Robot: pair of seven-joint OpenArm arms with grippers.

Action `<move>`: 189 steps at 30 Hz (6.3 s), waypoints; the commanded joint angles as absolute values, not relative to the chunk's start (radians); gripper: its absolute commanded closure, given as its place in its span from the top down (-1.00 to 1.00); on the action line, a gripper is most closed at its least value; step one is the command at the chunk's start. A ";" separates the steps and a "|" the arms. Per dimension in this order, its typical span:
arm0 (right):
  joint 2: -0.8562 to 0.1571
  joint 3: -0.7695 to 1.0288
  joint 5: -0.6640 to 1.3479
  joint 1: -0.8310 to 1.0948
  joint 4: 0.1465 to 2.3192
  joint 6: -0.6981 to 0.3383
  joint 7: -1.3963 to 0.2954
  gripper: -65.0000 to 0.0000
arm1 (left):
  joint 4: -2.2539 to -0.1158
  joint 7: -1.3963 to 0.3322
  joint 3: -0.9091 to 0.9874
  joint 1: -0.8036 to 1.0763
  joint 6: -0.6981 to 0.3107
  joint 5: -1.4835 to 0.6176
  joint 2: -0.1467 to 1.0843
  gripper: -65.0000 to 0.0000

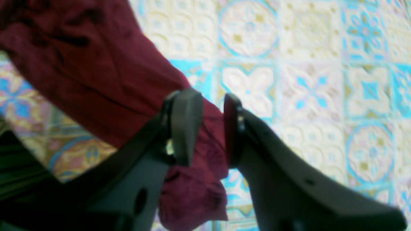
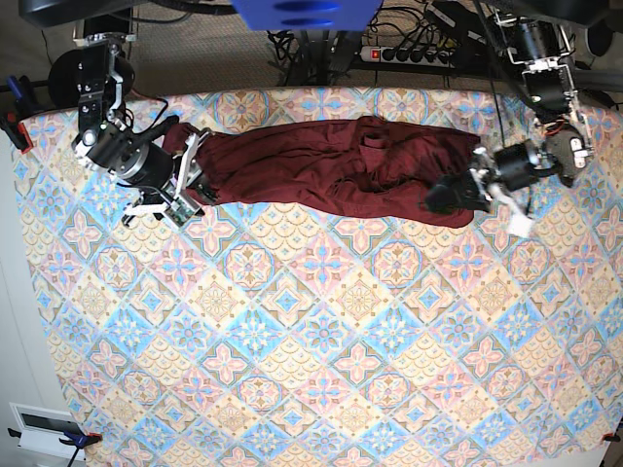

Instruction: Layout the t-shirt on the table in an organized manner, then fold the t-shirt properly

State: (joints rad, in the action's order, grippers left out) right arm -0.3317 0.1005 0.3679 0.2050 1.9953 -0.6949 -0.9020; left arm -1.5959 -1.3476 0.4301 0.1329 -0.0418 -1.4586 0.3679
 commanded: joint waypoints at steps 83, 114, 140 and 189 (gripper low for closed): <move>-0.340 0.108 0.387 0.191 2.011 -0.698 -0.878 -0.53 | -1.531 -1.296 0.263 0.010 -0.035 -1.291 0.343 -0.71; -0.340 0.108 0.387 0.191 2.011 -0.698 -0.878 -0.53 | -1.623 -1.300 0.045 0.005 -0.197 -1.175 0.278 -0.81; -0.340 0.104 0.387 0.196 2.014 -0.698 -0.878 -0.53 | -1.646 -1.293 0.205 0.015 -0.188 -0.892 0.289 -0.15; -0.340 0.107 0.387 0.196 2.012 -0.698 -0.878 -0.53 | -1.612 -1.124 0.012 -0.007 -0.196 -0.588 0.194 -0.90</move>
State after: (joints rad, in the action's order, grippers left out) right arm -0.3298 0.0994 0.3744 0.2062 1.9953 -0.6968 -0.8989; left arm -1.5948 -1.1320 0.0109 0.0055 -0.1925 -0.5747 0.1917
